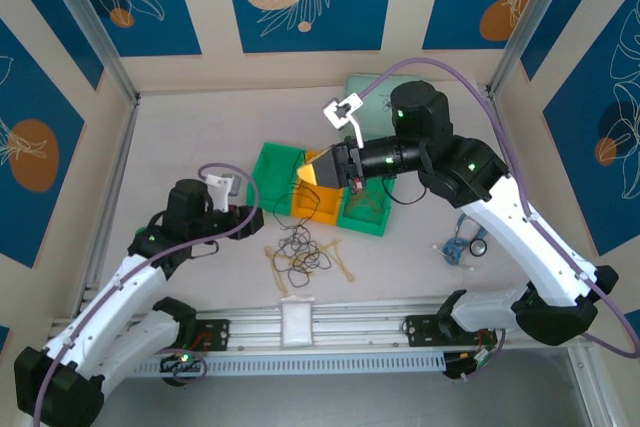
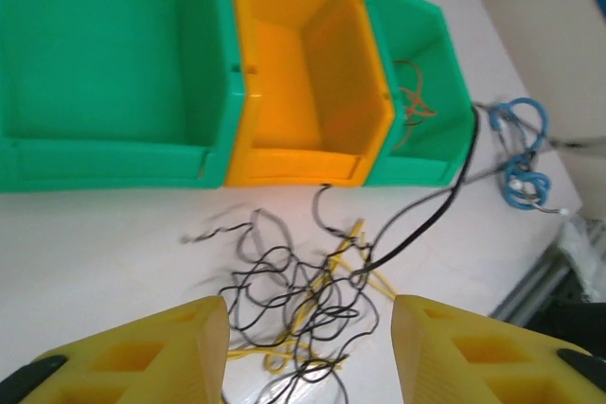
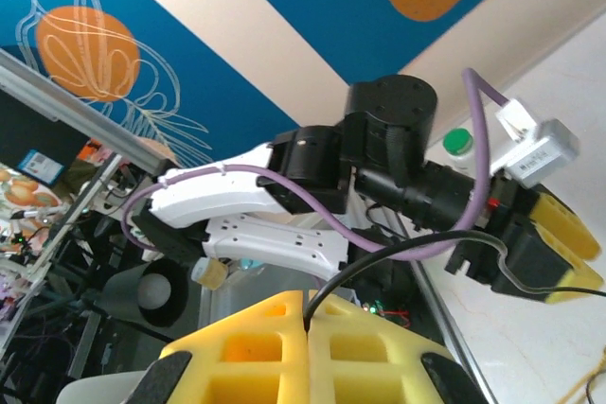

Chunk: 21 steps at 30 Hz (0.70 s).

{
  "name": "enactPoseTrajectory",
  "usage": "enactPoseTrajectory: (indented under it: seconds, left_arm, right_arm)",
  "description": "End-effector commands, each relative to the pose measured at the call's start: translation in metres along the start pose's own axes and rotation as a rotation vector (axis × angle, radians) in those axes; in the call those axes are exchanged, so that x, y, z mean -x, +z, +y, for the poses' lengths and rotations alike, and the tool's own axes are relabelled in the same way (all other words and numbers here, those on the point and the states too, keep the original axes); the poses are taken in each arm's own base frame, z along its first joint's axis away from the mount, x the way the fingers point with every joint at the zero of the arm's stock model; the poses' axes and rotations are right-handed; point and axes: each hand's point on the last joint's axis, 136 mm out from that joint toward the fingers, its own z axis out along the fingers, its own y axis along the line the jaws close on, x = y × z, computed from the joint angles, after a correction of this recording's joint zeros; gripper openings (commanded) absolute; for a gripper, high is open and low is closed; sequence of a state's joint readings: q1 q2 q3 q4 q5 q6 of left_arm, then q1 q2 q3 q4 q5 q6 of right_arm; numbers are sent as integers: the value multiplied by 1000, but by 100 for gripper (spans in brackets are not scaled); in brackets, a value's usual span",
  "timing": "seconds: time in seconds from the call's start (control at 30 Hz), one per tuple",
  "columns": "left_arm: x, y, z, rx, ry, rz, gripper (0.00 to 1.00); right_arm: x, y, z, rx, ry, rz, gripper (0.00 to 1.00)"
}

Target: Untangle the cables

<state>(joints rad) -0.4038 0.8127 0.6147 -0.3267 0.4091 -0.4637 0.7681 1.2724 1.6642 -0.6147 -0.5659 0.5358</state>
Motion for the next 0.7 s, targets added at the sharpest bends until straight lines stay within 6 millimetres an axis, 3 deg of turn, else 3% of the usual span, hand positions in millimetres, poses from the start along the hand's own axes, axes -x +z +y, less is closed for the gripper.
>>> enactPoseTrajectory:
  seconds: [0.0,0.5,0.67]
  left_arm:
    - [11,-1,-23,-133,27,-39,46]
    - [7,11,-72,-418,54,-43,45]
    - [7,16,-88,-472,78,-40,45]
  right_arm:
    - [15,-18,36,107,-64,-38,0]
    - [38,-28,56,272,-57,-47,0]
    - [39,-25,48,261,-38,-47,0]
